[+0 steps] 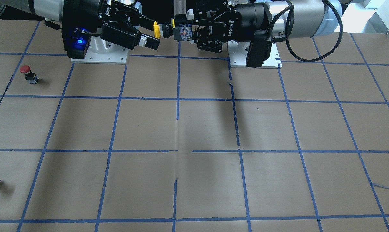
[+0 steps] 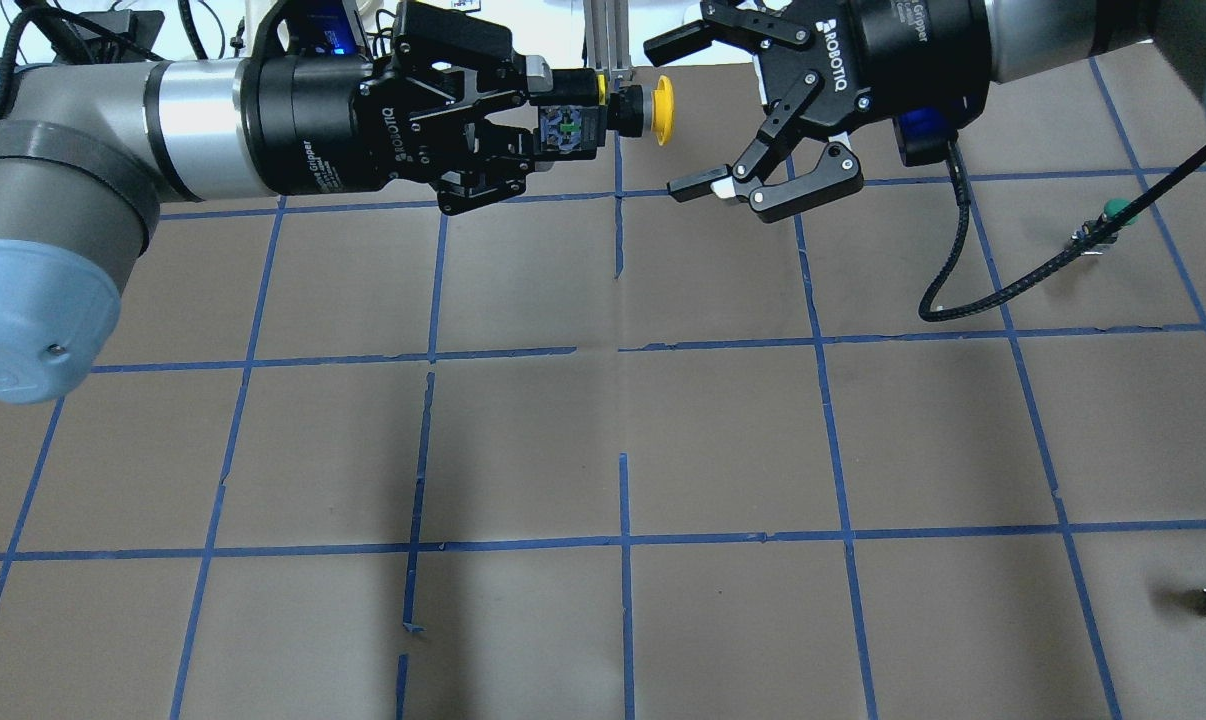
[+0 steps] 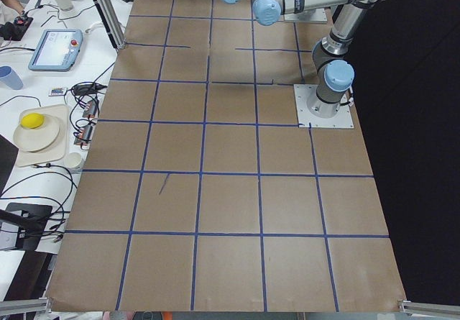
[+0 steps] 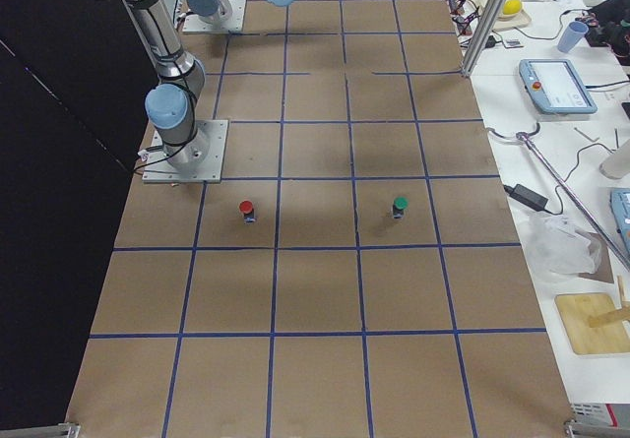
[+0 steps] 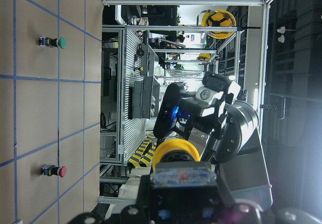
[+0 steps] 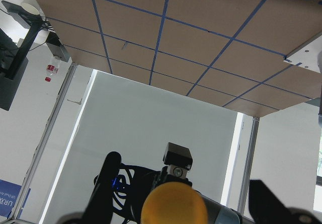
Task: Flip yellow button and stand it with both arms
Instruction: 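Move the right gripper toward the yellow cap held by the left gripper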
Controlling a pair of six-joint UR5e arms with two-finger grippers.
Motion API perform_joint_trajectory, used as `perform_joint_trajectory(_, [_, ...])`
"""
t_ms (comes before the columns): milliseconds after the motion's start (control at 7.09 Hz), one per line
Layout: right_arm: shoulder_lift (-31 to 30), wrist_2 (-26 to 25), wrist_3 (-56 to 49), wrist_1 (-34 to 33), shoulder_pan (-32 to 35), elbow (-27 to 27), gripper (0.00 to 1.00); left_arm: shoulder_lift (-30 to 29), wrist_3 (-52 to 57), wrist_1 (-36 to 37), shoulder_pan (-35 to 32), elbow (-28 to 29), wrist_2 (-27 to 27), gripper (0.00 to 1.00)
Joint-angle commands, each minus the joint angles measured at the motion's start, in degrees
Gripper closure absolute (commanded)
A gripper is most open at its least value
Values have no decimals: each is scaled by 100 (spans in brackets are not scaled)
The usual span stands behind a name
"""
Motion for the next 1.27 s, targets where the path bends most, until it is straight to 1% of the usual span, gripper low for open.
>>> perform_joint_trajectory(0, [-62, 1, 9, -21, 0, 48, 7, -5, -26, 13, 0, -11, -180, 77])
perform_joint_trajectory(282, [-123, 19, 17, -29, 0, 40, 8, -5, -26, 13, 0, -11, -180, 77])
perform_joint_trajectory(705, [-132, 186, 17, -21, 0, 40, 9, -14, -17, 22, 0, -20, -180, 77])
perform_joint_trajectory(987, [-124, 265, 9, -21, 9, 48, 18, -14, -8, 39, 0, -11, -180, 77])
perform_joint_trajectory(1128, [-123, 274, 9, -21, 0, 40, 37, -31, -17, 118, 0, -28, -189, 77])
